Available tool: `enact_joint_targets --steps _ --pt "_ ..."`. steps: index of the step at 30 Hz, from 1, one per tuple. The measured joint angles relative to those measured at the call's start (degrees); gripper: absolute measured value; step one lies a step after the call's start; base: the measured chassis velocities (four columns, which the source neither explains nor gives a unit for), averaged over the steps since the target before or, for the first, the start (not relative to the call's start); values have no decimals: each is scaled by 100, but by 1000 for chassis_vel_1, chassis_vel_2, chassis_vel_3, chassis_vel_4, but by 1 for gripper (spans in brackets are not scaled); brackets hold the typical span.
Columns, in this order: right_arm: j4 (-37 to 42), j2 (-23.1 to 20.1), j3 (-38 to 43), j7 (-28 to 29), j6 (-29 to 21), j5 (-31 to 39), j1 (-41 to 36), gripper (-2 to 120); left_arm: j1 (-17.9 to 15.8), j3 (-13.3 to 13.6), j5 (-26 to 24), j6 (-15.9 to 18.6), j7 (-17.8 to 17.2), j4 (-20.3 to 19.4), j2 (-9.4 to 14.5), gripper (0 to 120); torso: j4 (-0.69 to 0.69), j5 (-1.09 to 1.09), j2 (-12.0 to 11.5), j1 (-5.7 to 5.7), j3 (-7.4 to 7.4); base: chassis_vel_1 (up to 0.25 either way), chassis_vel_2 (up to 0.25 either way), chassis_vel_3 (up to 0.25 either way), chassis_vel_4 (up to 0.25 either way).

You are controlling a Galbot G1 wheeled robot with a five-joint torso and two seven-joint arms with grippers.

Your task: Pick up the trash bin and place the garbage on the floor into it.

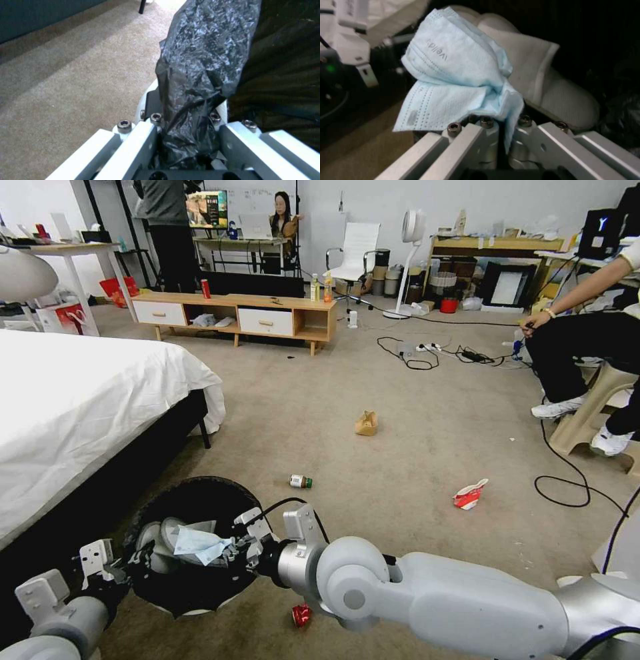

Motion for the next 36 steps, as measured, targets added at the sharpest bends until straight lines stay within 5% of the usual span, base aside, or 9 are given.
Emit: enact_joint_targets --steps 13,19,21,36 --pt "-6 -85 21 139 -114 -129 -122 4 29 4 32 -1 35 -25 -54 7 0 0 0 0 0 0 0 0 0" --pt "53 -152 54 173 -130 -136 -124 21 20 19 62 -1 55 -6 -87 7 0 0 0 0 0 0 0 0 0" --pt "88 -200 83 177 -130 -140 -132 37 12 37 94 -1 72 18 -115 7 0 0 0 0 0 0 0 0 0" --pt "220 -302 224 223 -111 -143 -142 92 31 33 121 -1 110 22 -137 7 0 0 0 0 0 0 0 0 0"
